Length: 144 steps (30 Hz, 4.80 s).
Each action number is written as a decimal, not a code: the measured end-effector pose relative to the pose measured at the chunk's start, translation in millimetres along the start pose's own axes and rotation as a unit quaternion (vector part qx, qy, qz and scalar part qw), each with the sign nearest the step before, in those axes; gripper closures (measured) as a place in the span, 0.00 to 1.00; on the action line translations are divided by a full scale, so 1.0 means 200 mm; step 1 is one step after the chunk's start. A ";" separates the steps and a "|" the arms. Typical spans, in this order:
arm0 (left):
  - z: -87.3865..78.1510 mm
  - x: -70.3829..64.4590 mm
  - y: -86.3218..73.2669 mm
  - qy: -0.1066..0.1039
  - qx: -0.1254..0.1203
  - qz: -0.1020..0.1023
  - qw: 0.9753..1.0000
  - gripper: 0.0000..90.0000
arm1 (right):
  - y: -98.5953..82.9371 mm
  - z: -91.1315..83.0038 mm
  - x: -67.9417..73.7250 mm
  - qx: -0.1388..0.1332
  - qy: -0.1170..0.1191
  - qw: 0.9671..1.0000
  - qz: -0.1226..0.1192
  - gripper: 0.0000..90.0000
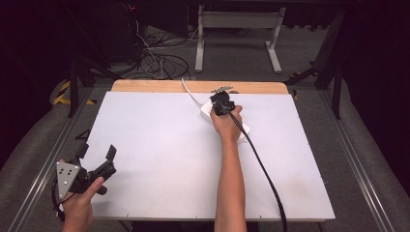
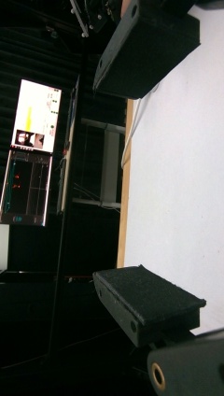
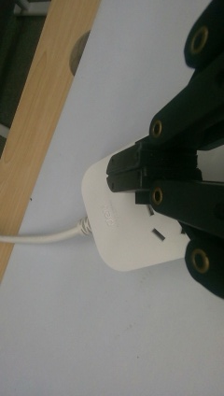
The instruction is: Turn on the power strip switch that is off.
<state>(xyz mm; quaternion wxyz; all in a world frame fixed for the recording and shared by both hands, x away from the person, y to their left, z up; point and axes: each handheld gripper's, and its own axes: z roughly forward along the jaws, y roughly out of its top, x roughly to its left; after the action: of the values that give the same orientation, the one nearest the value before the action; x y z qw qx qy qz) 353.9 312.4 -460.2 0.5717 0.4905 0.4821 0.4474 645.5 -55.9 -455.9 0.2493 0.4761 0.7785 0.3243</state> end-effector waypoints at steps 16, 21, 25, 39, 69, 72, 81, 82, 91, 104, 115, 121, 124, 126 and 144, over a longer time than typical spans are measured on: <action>-0.01 0.01 0.01 0.005 -0.005 -0.020 1.000 0.11 | -0.04 -0.01 -0.07 -0.012 0.010 0.998 0.055 1.00; 0.01 0.01 0.01 0.004 -0.003 -0.021 1.000 0.11 | 0.00 -0.01 -0.05 0.016 -0.003 1.000 0.021 1.00; 0.01 0.01 0.01 0.003 -0.005 -0.023 1.000 0.11 | 0.02 0.00 -0.02 0.023 -0.026 0.999 -0.003 1.00; 0.00 0.05 0.02 0.012 -0.010 -0.030 0.999 0.12 | 0.05 0.03 0.06 0.035 -0.059 0.997 -0.038 1.00; 0.05 0.00 0.01 0.002 -0.001 -0.025 1.000 0.12 | 0.12 -0.53 -0.18 -0.115 0.036 0.992 -0.024 1.00; 0.07 -0.01 0.00 0.002 0.001 -0.022 1.000 0.12 | 0.08 -0.66 -0.25 -0.143 0.051 0.988 -0.017 1.00; 0.04 -0.06 0.01 -0.004 0.002 -0.005 1.000 0.12 | -0.26 -0.97 -0.49 -0.240 0.062 0.969 0.015 1.00; 0.04 -0.06 0.00 -0.003 0.002 -0.003 1.000 0.12 | -0.31 -0.99 -0.51 -0.251 0.065 0.965 0.021 1.00; 0.02 -0.05 -0.02 0.006 0.011 0.004 1.000 0.12 | -0.70 -1.08 -0.52 -0.306 0.057 0.950 0.033 1.00; 0.02 -0.02 -0.02 0.002 0.007 0.009 1.000 0.12 | -0.86 -1.19 -0.49 -0.359 0.012 0.931 0.058 1.00; 0.04 -0.04 -0.02 -0.002 0.010 0.014 1.000 0.12 | -0.86 -1.19 -0.48 -0.352 0.007 0.935 0.035 0.92; 0.03 -0.03 -0.02 0.001 0.008 0.010 1.000 0.12 | -0.85 -1.17 -0.47 -0.351 -0.008 0.936 0.025 0.73; 0.03 -0.03 -0.02 0.001 0.008 0.012 1.000 0.12 | -0.84 -1.15 -0.46 -0.351 -0.008 0.936 0.023 0.56; 0.03 -0.03 -0.02 -0.001 0.009 0.014 1.000 0.12 | -0.84 -1.14 -0.45 -0.350 -0.015 0.936 0.027 0.41; 0.03 -0.04 -0.02 -0.001 0.011 0.017 1.000 0.12 | -0.83 -1.13 -0.44 -0.379 -0.042 0.924 0.030 0.13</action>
<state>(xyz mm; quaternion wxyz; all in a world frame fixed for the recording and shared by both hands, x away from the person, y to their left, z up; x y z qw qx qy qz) 359.2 303.9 -463.9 0.5586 0.5055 0.4780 0.4516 429.3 -251.9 -421.3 0.4342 0.3823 0.5715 0.5820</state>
